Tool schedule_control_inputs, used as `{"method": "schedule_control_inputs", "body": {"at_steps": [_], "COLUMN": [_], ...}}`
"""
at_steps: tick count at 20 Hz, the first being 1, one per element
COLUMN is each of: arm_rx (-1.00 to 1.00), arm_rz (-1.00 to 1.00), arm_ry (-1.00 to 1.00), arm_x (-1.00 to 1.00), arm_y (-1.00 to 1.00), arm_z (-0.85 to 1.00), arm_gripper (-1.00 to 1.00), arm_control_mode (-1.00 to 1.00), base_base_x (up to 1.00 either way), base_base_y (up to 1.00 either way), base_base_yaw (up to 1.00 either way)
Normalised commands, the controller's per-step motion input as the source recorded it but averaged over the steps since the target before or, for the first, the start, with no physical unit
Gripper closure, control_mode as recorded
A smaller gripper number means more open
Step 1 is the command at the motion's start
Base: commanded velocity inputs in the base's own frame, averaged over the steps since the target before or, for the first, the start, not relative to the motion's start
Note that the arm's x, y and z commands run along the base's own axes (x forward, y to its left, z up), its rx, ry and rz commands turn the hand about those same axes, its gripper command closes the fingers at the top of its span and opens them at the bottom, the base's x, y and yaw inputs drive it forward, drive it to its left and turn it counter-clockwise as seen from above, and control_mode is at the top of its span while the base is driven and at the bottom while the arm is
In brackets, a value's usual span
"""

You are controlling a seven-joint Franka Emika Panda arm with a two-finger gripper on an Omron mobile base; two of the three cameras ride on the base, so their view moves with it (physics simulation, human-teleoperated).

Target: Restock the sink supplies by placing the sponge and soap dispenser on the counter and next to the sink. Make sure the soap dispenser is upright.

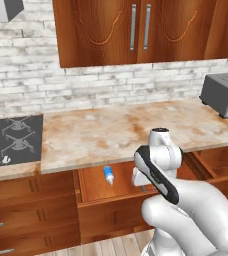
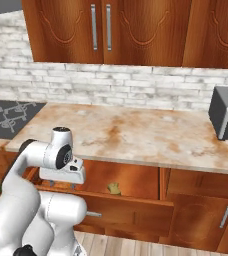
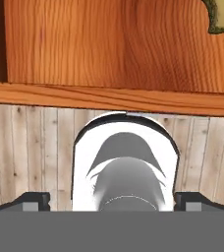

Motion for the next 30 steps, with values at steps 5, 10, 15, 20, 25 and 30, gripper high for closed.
{"method": "schedule_control_inputs", "body": {"at_steps": [5, 10, 15, 20, 25, 30], "arm_rx": [0.01, 0.0, 0.0, 0.0, 0.0, 0.0], "arm_rz": [0.12, 0.1, 0.04, 0.0, 0.0, 0.02], "arm_ry": [-0.02, -0.03, 0.0, 0.01, 0.01, 0.0], "arm_x": [0.96, 0.75, 0.49, 0.58, 0.51, 0.35], "arm_y": [-0.53, -0.65, -0.64, -0.46, -0.15, -0.1], "arm_z": [-0.1, -0.48, -0.58, -0.27, -0.5, -0.44], "arm_gripper": [-1.0, -1.0, -1.0, -1.0, -1.0, -1.0], "arm_control_mode": [-1.0, -1.0, -1.0, -1.0, -1.0, -1.0], "base_base_x": [0.0, 0.0, 0.0, 0.0, 0.0, 0.0], "base_base_y": [0.0, 0.0, 0.0, 0.0, 0.0, 0.0], "base_base_yaw": [0.0, 0.0, 0.0, 0.0, 0.0, 0.0]}}
